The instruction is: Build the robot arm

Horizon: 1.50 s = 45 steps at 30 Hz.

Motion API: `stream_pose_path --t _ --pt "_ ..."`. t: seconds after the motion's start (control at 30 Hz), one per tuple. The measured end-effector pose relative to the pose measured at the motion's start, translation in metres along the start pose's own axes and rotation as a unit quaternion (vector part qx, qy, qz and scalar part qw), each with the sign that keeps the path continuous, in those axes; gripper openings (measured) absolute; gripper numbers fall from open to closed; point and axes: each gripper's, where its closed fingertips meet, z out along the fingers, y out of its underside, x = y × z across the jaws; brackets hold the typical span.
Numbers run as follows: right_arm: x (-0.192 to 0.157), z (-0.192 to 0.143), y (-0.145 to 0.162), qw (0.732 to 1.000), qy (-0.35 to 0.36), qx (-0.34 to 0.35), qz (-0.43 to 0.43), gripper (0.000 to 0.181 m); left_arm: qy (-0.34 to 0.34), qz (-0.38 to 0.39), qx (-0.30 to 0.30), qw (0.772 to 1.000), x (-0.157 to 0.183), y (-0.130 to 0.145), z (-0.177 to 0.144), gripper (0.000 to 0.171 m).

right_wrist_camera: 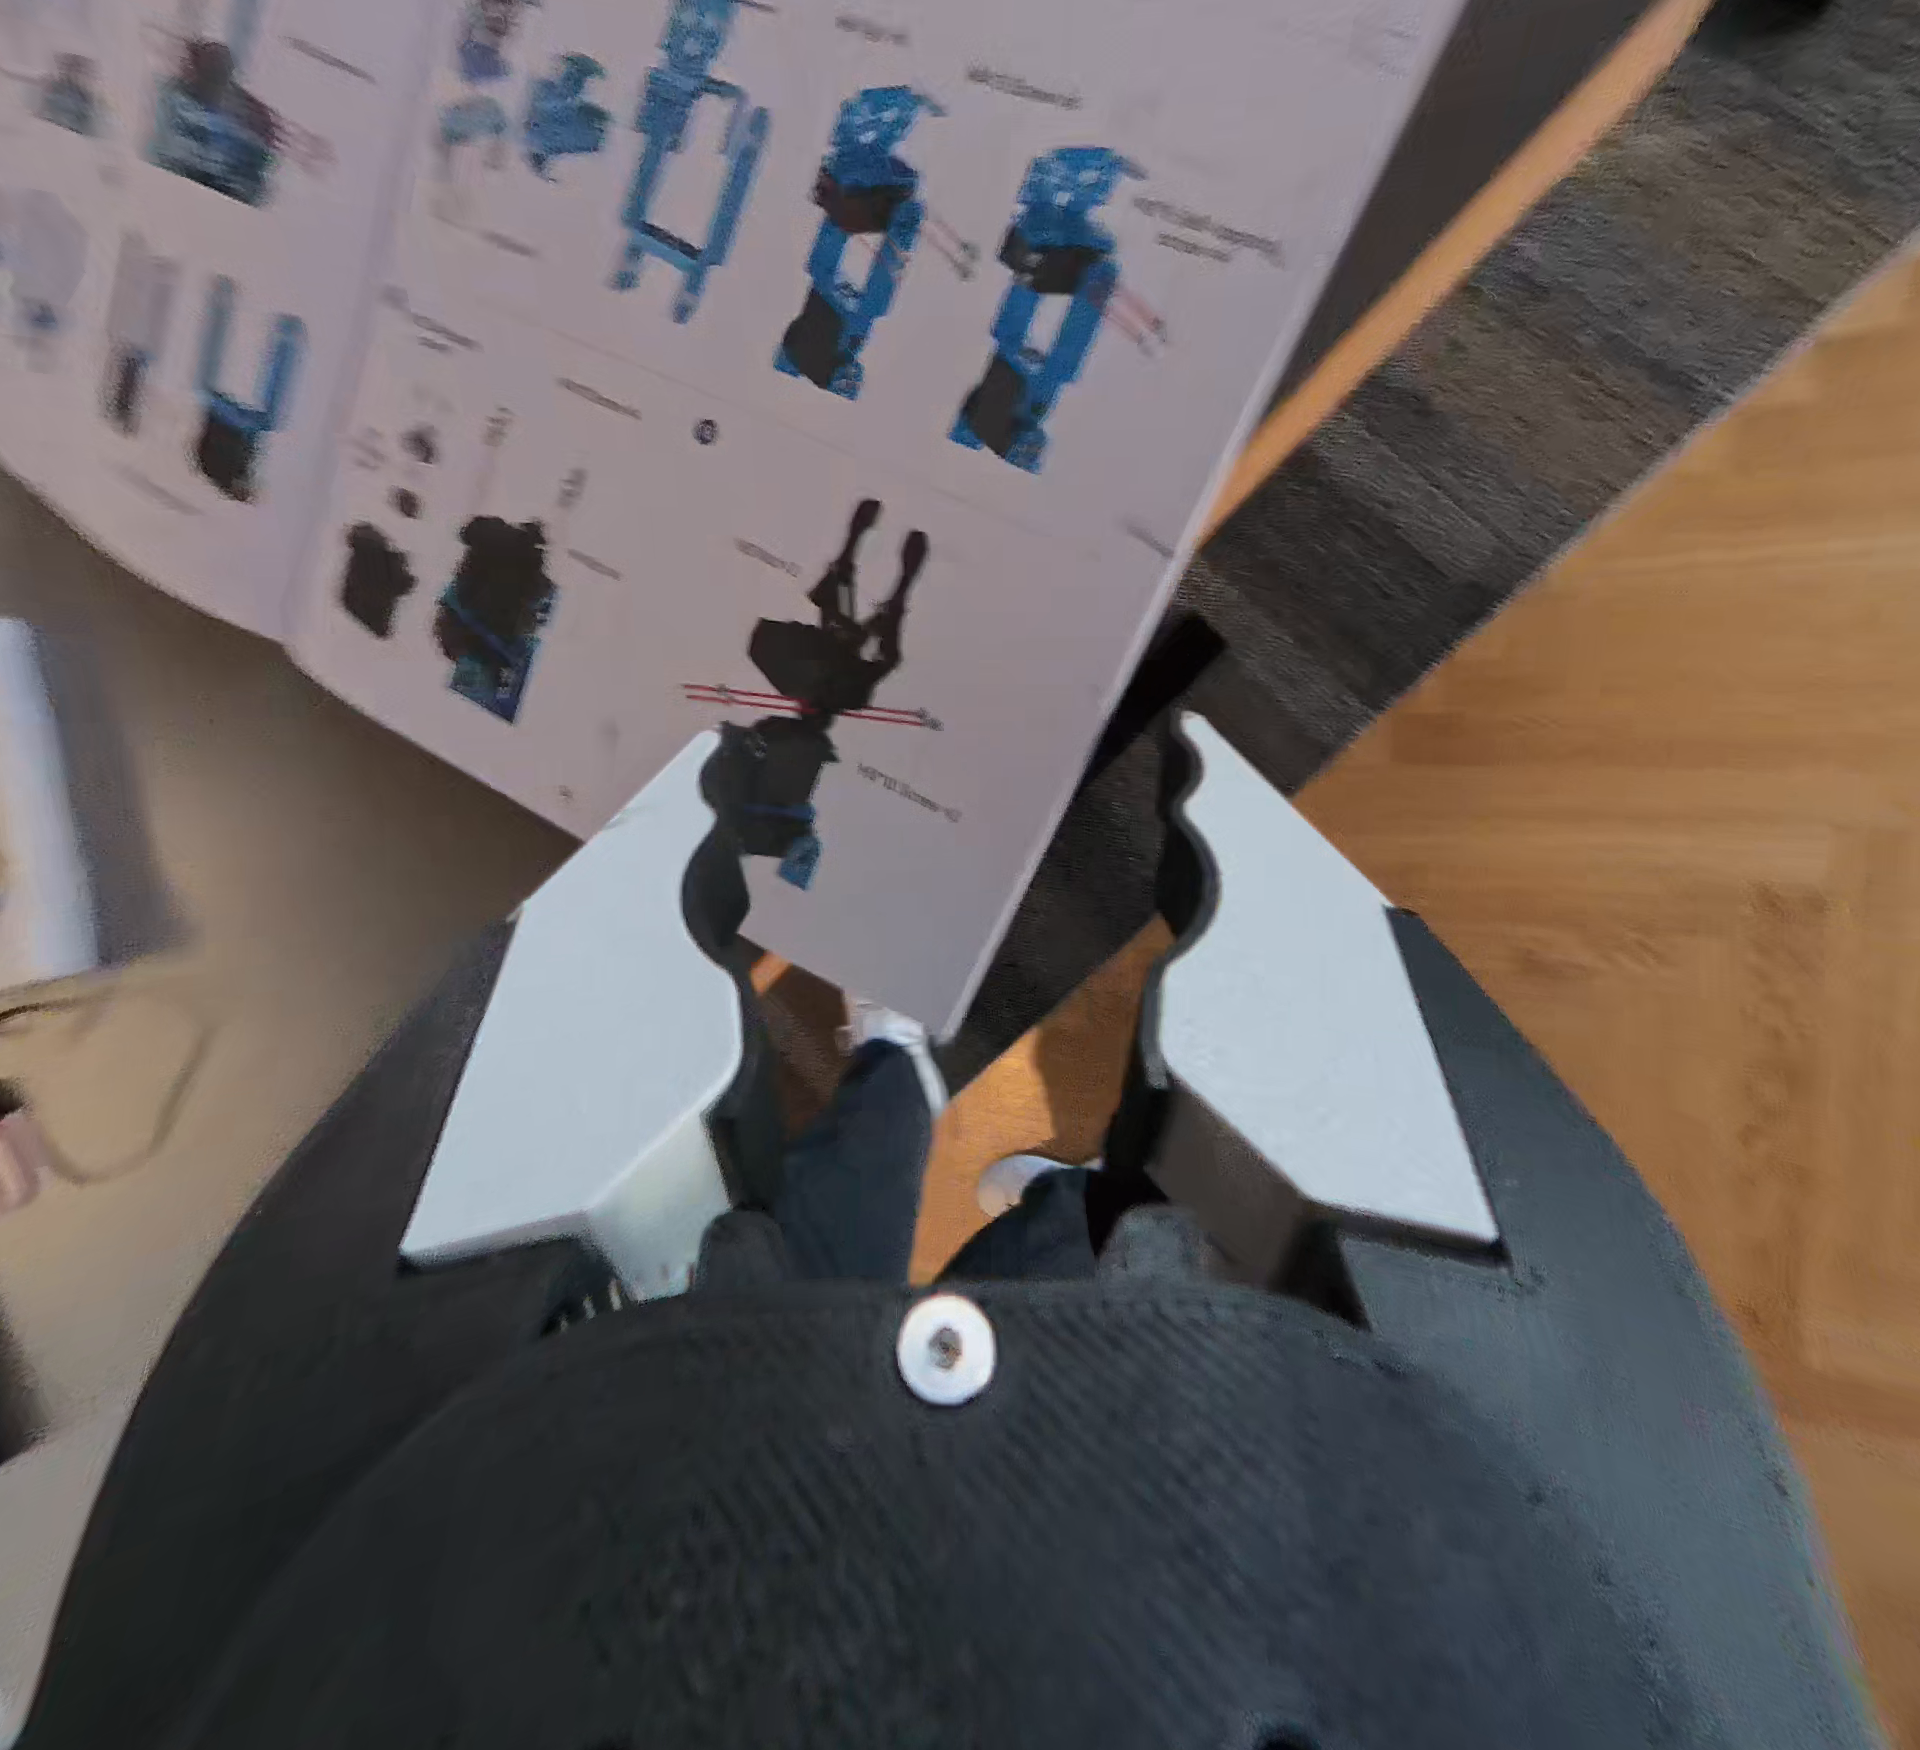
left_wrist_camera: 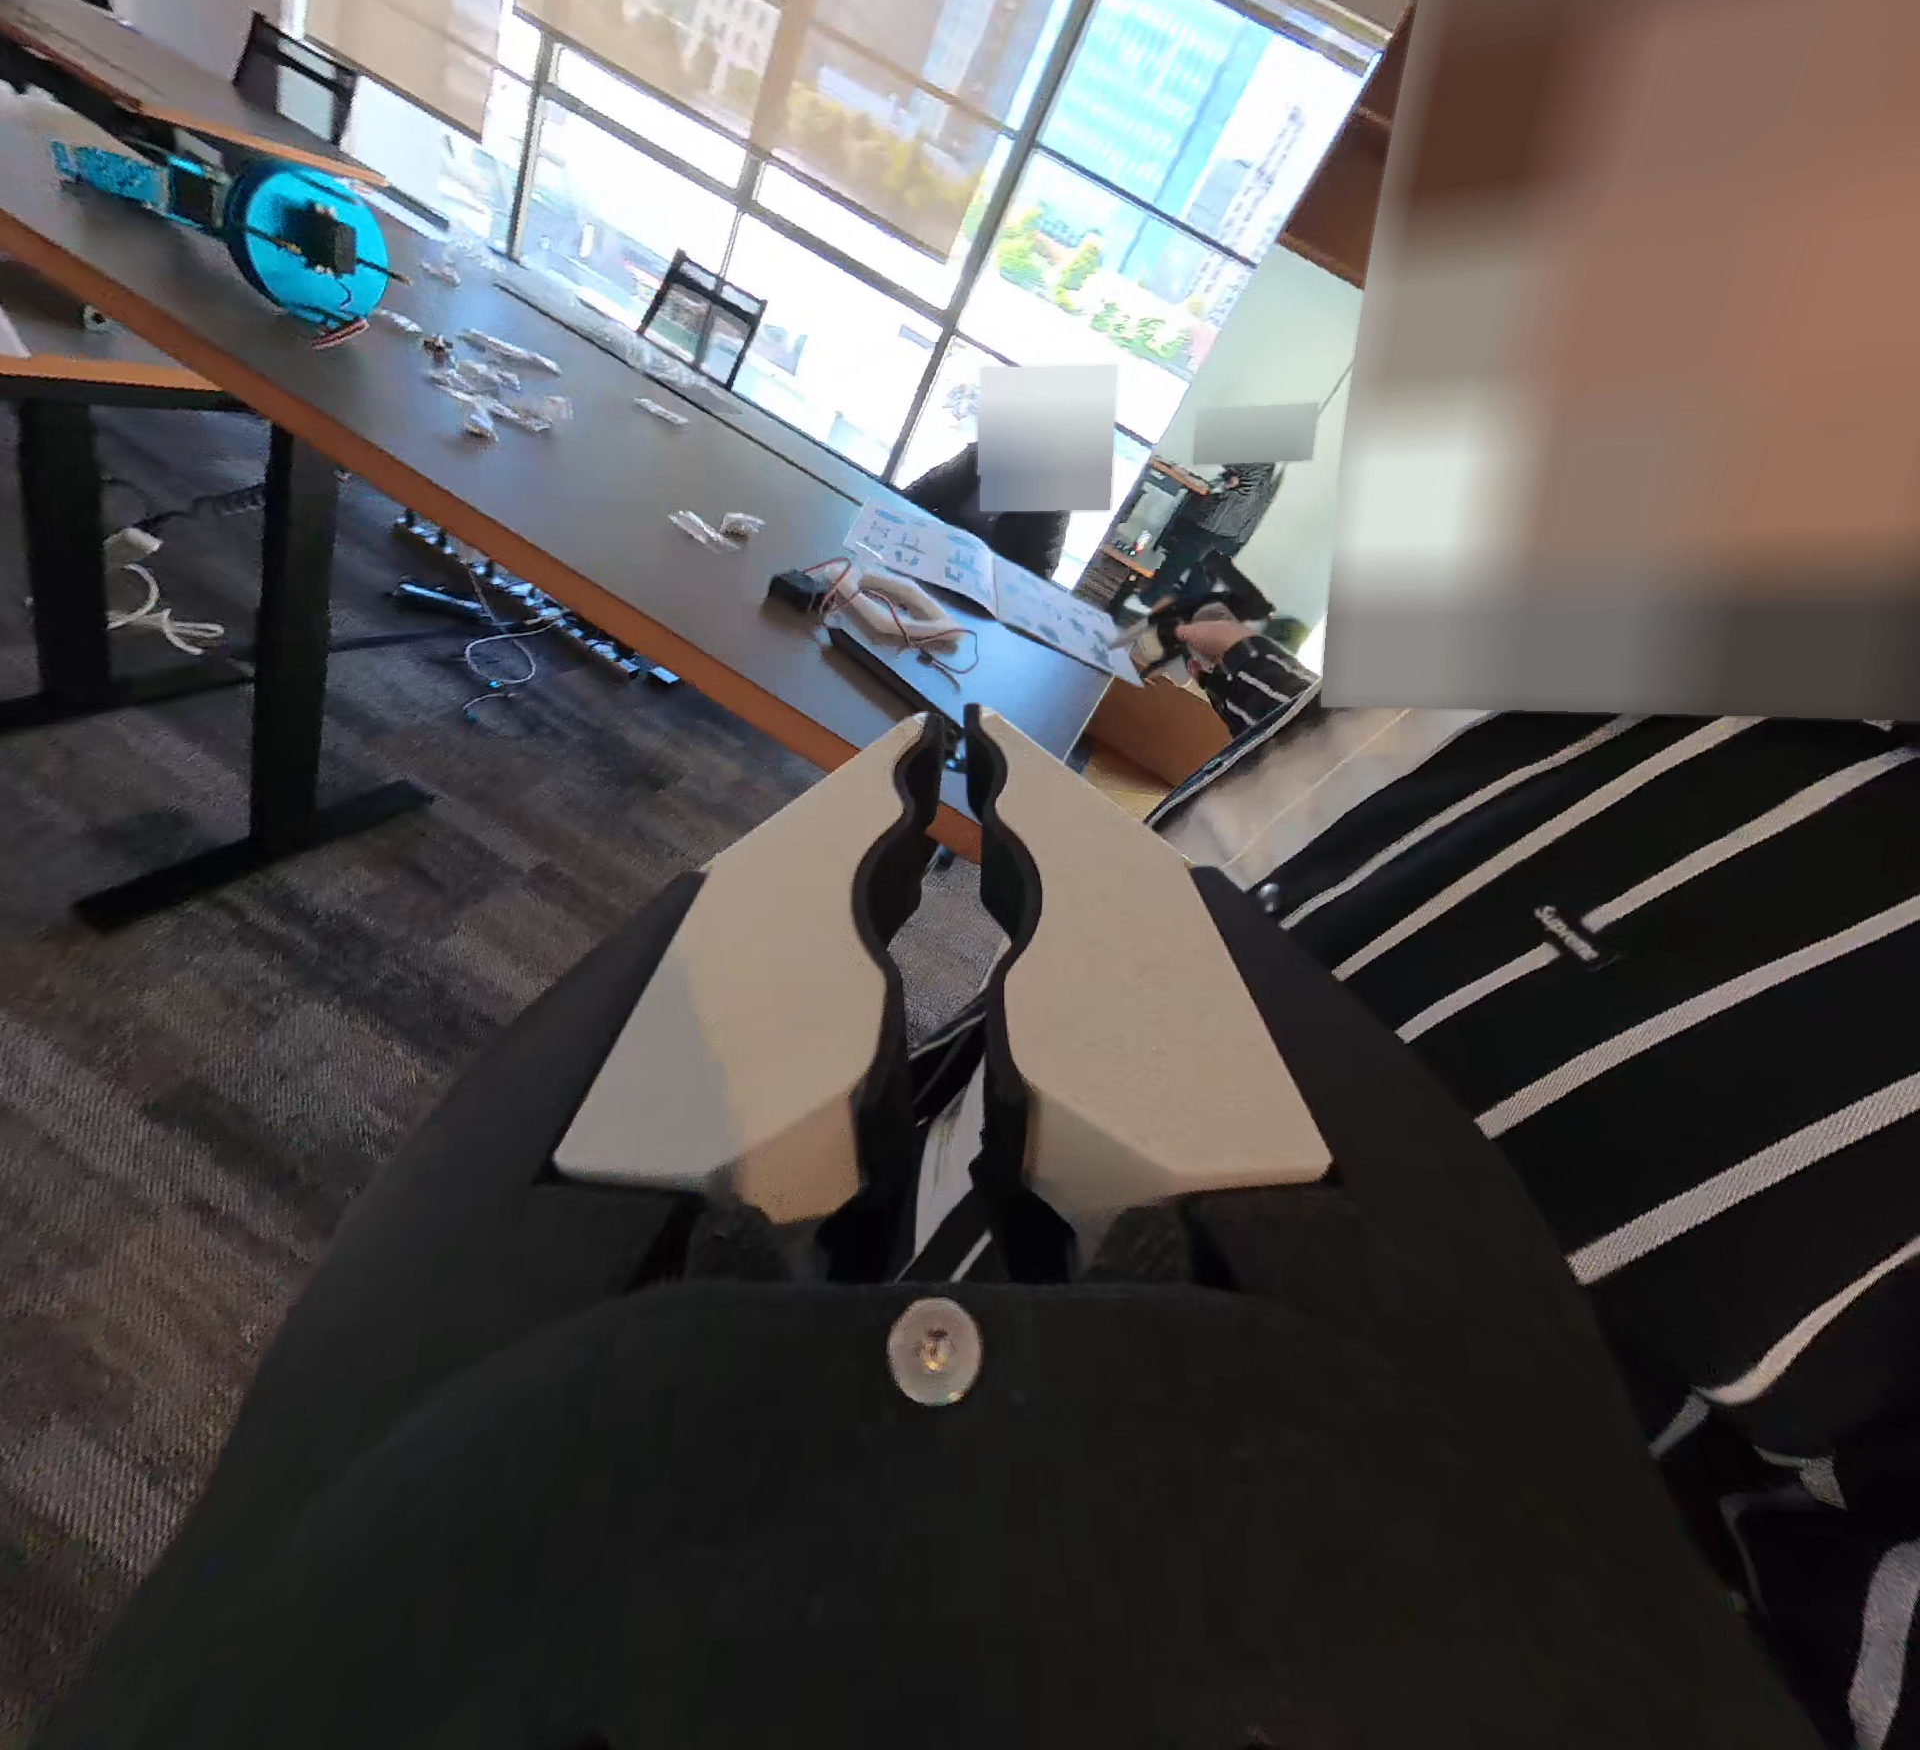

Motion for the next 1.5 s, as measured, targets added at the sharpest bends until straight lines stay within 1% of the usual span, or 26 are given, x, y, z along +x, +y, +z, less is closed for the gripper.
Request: stream_pose_path --t 0.03,0.1,0.17,0.23,0.27,0.3,0.37,0.4,0.47,0.53,0.63,0.73,0.83,0.87,0.9,0.93,0.97,1.0,1.03,1.1,1.13,1.23,1.3,1.43,1.5 --pt "0.007 -0.002 0.003 1.0 0.026 0.005 0.005 0.085 0.01 0.001 -0.001 1.0 -0.014 -0.009 0.004 0.002" --pt "0.019 -0.008 0.004 0.997 0.066 0.032 0.026 0.089 0.028 0.005 -0.006 1.0 -0.04 -0.026 0.013 0.001" --pt "0.022 -0.016 0.005 0.992 0.084 0.075 0.055 0.094 0.033 0.01 -0.016 0.999 -0.071 -0.043 0.022 0.002" --pt "0.011 -0.035 -0.003 0.981 0.085 0.158 0.069 0.094 0.041 0.013 -0.024 0.999 -0.099 -0.061 0.032 0.003" --pt "0.002 -0.051 -0.014 0.971 0.09 0.214 0.061 0.094 0.049 0.019 -0.031 0.998 -0.112 -0.069 0.036 0.003" --pt "-0.012 -0.07 -0.027 0.955 0.098 0.278 0.041 0.091 0.05 0.03 -0.036 0.998 -0.127 -0.075 0.041 0.003" --pt "-0.054 -0.111 -0.05 0.915 0.111 0.388 -0.019 0.084 0.041 0.052 -0.03 0.997 -0.165 -0.09 0.051 0.003" --pt "-0.081 -0.127 -0.059 0.901 0.112 0.416 -0.054 0.084 0.039 0.057 -0.021 0.997 -0.186 -0.1 0.058 0.004" --pt "-0.137 -0.152 -0.07 0.884 0.123 0.433 -0.126 0.084 0.047 0.053 -0.011 0.997 -0.226 -0.117 0.073 0.006" --pt "-0.195 -0.168 -0.075 0.868 0.132 0.44 -0.186 0.086 0.066 0.05 -0.014 0.996 -0.265 -0.133 0.09 0.006" --pt "-0.281 -0.172 -0.064 0.857 0.112 0.442 -0.238 0.088 0.084 0.067 -0.026 0.994 -0.327 -0.157 0.116 0.006" --pt "-0.36 -0.163 -0.039 0.852 0.097 0.439 -0.27 0.09 0.122 0.072 -0.057 0.988 -0.384 -0.171 0.142 0.007" --pt "-0.426 -0.157 -0.009 0.847 0.093 0.442 -0.281 0.089 0.158 0.089 -0.105 0.978 -0.44 -0.177 0.16 0.007" --pt "-0.444 -0.152 0.003 0.851 0.087 0.438 -0.277 0.079 0.157 0.098 -0.126 0.975 -0.463 -0.18 0.166 0.007" --pt "-0.458 -0.145 0.015 0.858 0.082 0.427 -0.273 0.065 0.156 0.102 -0.149 0.971 -0.484 -0.185 0.174 0.007" --pt "-0.469 -0.137 0.026 0.87 0.083 0.405 -0.27 0.054 0.166 0.102 -0.168 0.966 -0.5 -0.192 0.182 0.007" --pt "-0.474 -0.126 0.037 0.885 0.089 0.369 -0.269 0.05 0.187 0.101 -0.181 0.96 -0.511 -0.2 0.191 0.007" --pt "-0.475 -0.116 0.048 0.899 0.106 0.326 -0.271 0.049 0.21 0.103 -0.19 0.953 -0.52 -0.208 0.202 0.007" --pt "-0.472 -0.108 0.058 0.908 0.128 0.287 -0.277 0.045 0.23 0.108 -0.199 0.946 -0.528 -0.216 0.214 0.007" --pt "-0.465 -0.091 0.077 0.92 0.147 0.216 -0.291 0.026 0.26 0.119 -0.212 0.935 -0.543 -0.228 0.245 0.007" --pt "-0.459 -0.082 0.085 0.928 0.15 0.182 -0.289 0.023 0.275 0.119 -0.214 0.93 -0.547 -0.233 0.262 0.007" --pt "-0.434 -0.045 0.106 0.951 0.13 0.083 -0.269 0.013 0.33 0.108 -0.191 0.918 -0.539 -0.246 0.313 0.007" --pt "-0.417 -0.019 0.112 0.955 0.108 0.034 -0.275 0.008 0.359 0.1 -0.175 0.911 -0.528 -0.246 0.346 0.007" --pt "-0.38 0.032 0.117 0.933 0.077 -0.044 -0.349 0.011 0.384 0.094 -0.173 0.902 -0.503 -0.23 0.405 0.007" --pt "-0.361 0.048 0.116 0.921 0.079 -0.084 -0.372 0.015 0.4 0.092 -0.191 0.891 -0.489 -0.218 0.426 0.007"
